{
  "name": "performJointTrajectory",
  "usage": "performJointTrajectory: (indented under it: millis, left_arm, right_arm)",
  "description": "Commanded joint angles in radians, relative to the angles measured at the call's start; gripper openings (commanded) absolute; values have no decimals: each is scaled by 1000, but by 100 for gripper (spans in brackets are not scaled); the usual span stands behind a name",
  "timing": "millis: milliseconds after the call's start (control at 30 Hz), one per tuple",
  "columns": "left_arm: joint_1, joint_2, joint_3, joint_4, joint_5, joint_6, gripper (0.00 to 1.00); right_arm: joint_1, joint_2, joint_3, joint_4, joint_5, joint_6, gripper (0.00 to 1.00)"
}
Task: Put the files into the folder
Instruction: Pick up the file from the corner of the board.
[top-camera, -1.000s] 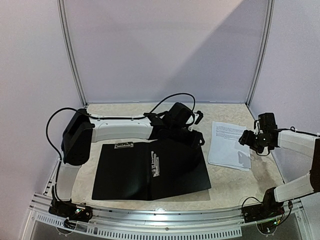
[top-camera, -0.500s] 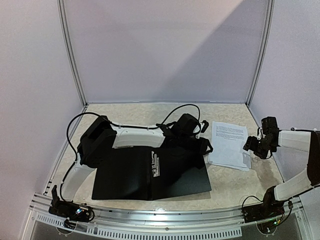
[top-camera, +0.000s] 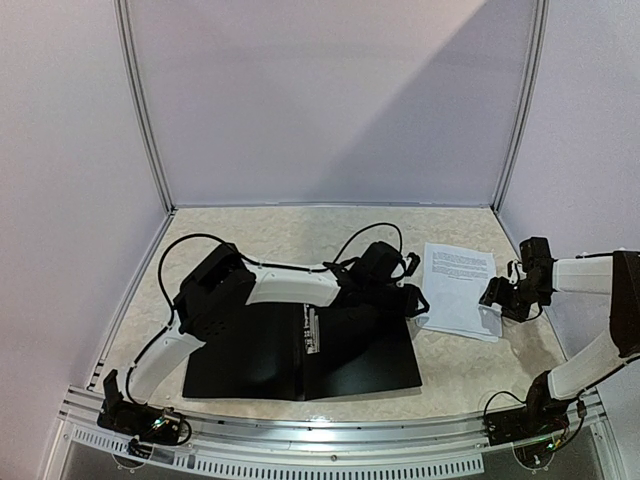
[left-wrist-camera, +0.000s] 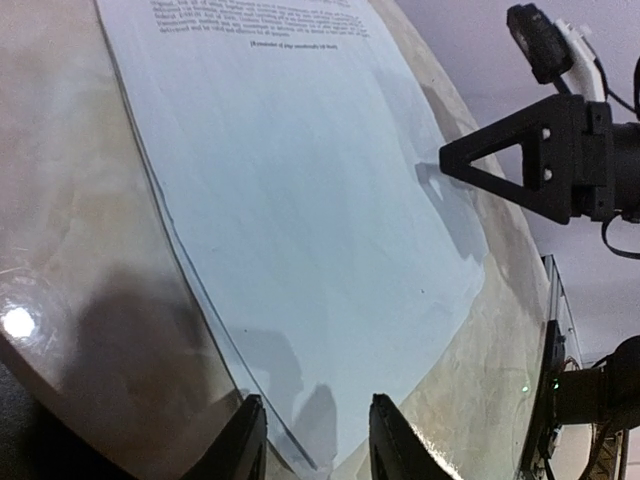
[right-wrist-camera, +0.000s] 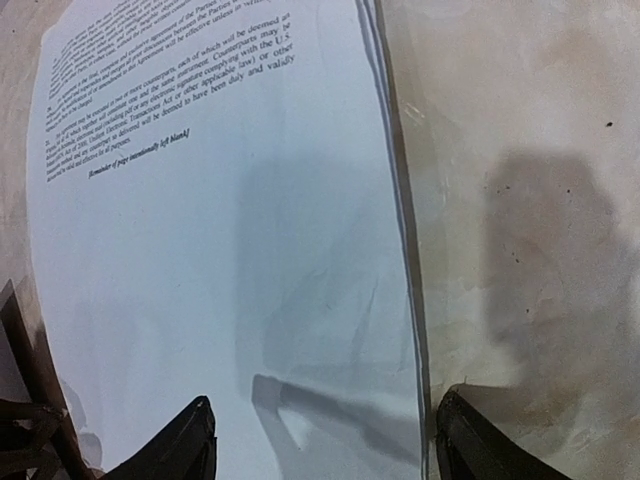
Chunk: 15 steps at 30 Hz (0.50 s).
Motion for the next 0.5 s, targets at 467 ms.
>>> performJointTrajectory:
  millis: [467]
  left_arm:
    - [-11, 62, 34, 35, 41, -55, 31]
  right_arm:
    - [-4, -100, -24, -30, -82, 41, 73]
